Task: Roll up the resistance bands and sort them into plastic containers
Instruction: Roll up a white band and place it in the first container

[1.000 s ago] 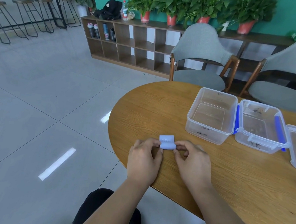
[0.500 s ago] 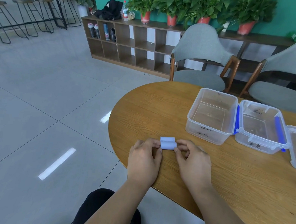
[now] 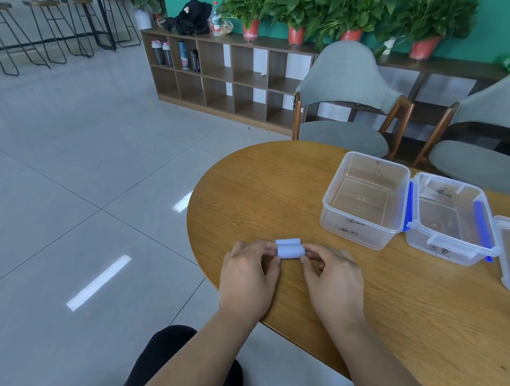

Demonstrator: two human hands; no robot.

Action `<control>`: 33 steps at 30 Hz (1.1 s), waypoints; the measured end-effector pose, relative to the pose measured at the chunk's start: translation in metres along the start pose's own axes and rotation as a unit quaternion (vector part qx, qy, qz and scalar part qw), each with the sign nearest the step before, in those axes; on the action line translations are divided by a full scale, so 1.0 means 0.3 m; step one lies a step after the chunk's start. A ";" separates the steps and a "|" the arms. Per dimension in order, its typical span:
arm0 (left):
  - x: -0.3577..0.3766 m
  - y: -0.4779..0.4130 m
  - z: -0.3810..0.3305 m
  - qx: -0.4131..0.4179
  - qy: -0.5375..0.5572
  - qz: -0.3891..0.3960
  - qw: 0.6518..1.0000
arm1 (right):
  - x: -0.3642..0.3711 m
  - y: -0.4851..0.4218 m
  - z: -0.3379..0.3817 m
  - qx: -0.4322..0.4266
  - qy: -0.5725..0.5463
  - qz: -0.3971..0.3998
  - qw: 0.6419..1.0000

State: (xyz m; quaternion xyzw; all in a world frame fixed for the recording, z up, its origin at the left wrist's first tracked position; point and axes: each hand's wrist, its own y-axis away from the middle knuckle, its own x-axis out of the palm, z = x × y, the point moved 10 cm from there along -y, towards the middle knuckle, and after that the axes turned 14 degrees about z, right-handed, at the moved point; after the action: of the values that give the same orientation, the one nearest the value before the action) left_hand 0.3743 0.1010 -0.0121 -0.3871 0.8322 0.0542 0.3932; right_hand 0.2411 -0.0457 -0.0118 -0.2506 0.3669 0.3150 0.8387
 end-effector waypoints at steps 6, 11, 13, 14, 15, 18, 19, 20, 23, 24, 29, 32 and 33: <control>0.000 0.000 0.004 -0.003 0.010 -0.002 1.000 | -0.013 0.005 0.001 0.007 -0.034 -0.003 0.999; 0.004 0.000 0.000 0.007 0.005 0.000 1.000 | -0.015 0.006 0.011 -0.006 -0.015 -0.016 1.000; 0.004 -0.001 -0.006 0.013 -0.006 0.001 1.000 | -0.011 0.004 0.014 -0.012 0.000 -0.020 1.000; 0.004 -0.002 -0.009 0.018 -0.015 0.002 1.000 | -0.007 0.003 0.016 -0.013 0.009 -0.019 1.000; 0.005 -0.003 -0.011 0.020 -0.022 0.002 1.000 | -0.003 0.002 0.017 -0.014 0.019 -0.017 1.000; 0.008 -0.006 -0.011 0.017 -0.026 0.007 0.999 | 0.012 -0.002 0.016 -0.011 0.042 -0.002 0.999; 0.009 -0.006 -0.009 0.015 -0.026 0.010 1.000 | 0.016 -0.004 0.015 -0.011 0.045 0.004 0.999; 0.010 -0.006 -0.008 0.012 -0.024 0.013 1.000 | 0.018 -0.005 0.014 -0.011 0.046 0.008 0.999; 0.011 -0.004 -0.005 0.010 -0.011 0.020 1.000 | 0.013 -0.008 0.011 -0.011 0.027 0.009 1.000; 0.011 -0.003 -0.005 0.010 -0.008 0.022 1.000 | 0.010 -0.008 0.010 -0.012 0.021 0.007 1.000; 0.012 -0.002 -0.004 0.013 -0.008 0.023 1.000 | 0.012 -0.004 0.019 -0.020 0.038 0.009 0.999; 0.010 -0.005 -0.009 0.018 -0.027 0.018 0.999 | 0.024 -0.010 0.019 -0.012 0.069 0.015 0.997; 0.010 -0.006 -0.012 0.021 -0.040 0.016 0.999 | 0.028 -0.011 0.020 -0.011 0.078 0.017 0.997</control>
State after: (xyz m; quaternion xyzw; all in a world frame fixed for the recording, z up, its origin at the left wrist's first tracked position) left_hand 0.3722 0.0966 -0.0114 -0.3628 0.8229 0.0585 0.4334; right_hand 0.2506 -0.0412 -0.0139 -0.2775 0.4318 0.3126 0.7992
